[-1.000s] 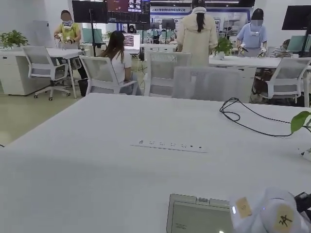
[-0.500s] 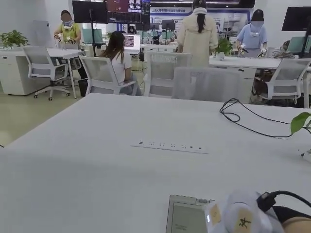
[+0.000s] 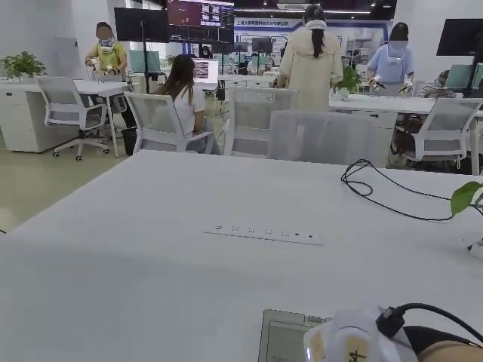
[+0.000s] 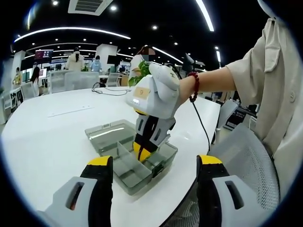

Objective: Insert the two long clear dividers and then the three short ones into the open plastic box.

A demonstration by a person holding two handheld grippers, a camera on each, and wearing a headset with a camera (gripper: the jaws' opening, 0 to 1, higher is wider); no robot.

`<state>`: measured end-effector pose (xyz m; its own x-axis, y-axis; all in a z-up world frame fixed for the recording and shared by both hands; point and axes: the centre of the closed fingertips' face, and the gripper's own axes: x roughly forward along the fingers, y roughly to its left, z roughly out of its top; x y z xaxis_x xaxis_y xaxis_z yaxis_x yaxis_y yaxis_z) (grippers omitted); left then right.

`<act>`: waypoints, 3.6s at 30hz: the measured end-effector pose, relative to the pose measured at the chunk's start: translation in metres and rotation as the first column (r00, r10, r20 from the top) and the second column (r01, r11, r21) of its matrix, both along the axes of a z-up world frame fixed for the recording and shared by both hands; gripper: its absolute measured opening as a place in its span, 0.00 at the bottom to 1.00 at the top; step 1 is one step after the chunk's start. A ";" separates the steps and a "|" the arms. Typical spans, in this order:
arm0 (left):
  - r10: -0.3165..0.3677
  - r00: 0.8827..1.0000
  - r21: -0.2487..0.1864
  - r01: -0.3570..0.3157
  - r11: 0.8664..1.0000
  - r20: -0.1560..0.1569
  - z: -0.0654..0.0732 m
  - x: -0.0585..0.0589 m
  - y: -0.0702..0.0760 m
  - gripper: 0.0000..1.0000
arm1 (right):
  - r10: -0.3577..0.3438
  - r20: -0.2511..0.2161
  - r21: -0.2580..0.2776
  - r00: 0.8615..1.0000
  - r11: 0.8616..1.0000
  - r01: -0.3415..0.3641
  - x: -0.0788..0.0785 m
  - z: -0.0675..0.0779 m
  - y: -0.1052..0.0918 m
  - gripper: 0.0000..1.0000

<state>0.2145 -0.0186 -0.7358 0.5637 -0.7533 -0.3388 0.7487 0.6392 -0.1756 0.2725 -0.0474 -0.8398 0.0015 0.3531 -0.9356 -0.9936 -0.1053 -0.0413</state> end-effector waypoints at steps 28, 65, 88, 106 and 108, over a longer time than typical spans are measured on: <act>0.039 0.999 0.001 -0.039 0.999 0.029 0.006 0.005 0.003 0.81 | -0.134 -0.061 0.132 0.989 0.981 0.141 -0.008 0.049 -0.040 0.32; 0.062 0.998 0.024 -0.062 0.998 0.007 0.002 0.004 0.004 0.80 | -0.267 -0.042 0.011 0.963 0.964 0.267 -0.021 0.022 -0.206 0.44; 0.066 0.998 0.036 -0.066 0.997 -0.001 0.001 0.003 0.004 0.78 | -0.179 0.008 -0.168 0.984 0.970 0.178 -0.020 -0.016 -0.266 0.43; 0.076 0.997 0.048 -0.076 0.996 -0.003 -0.001 0.002 0.006 0.75 | -0.214 -0.013 -0.132 0.977 0.969 0.211 -0.019 -0.017 -0.265 0.33; 0.079 0.997 0.051 -0.079 0.996 -0.003 -0.002 0.002 0.007 0.75 | -0.236 -0.017 -0.123 0.972 0.965 0.232 -0.019 -0.016 -0.264 0.33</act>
<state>0.2166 -0.0115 -0.7374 0.6190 -0.6879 -0.3790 0.6944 0.7048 -0.1451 0.2531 -0.3112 -0.8563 0.0411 0.2319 -0.9719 -0.9917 0.1278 -0.0115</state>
